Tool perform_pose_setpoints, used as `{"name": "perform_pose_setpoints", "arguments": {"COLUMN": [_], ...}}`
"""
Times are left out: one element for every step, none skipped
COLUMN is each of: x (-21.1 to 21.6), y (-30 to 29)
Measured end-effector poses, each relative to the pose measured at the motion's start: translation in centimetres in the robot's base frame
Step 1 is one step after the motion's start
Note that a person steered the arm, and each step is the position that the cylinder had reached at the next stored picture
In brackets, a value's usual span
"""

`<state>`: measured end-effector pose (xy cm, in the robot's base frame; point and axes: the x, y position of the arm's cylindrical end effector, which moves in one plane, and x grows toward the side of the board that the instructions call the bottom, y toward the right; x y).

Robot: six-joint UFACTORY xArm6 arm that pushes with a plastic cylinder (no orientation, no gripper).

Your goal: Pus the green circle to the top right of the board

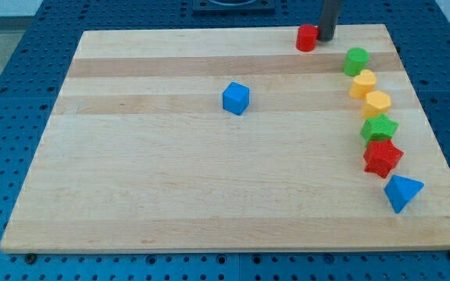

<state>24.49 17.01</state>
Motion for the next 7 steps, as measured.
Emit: {"name": "perform_pose_setpoints", "arguments": {"x": [2.4,1.9,-0.6,-3.3,-4.4,-5.3,-5.0], "y": [-2.3,-4.9,-1.0,2.0,4.4,0.0,-4.5]}}
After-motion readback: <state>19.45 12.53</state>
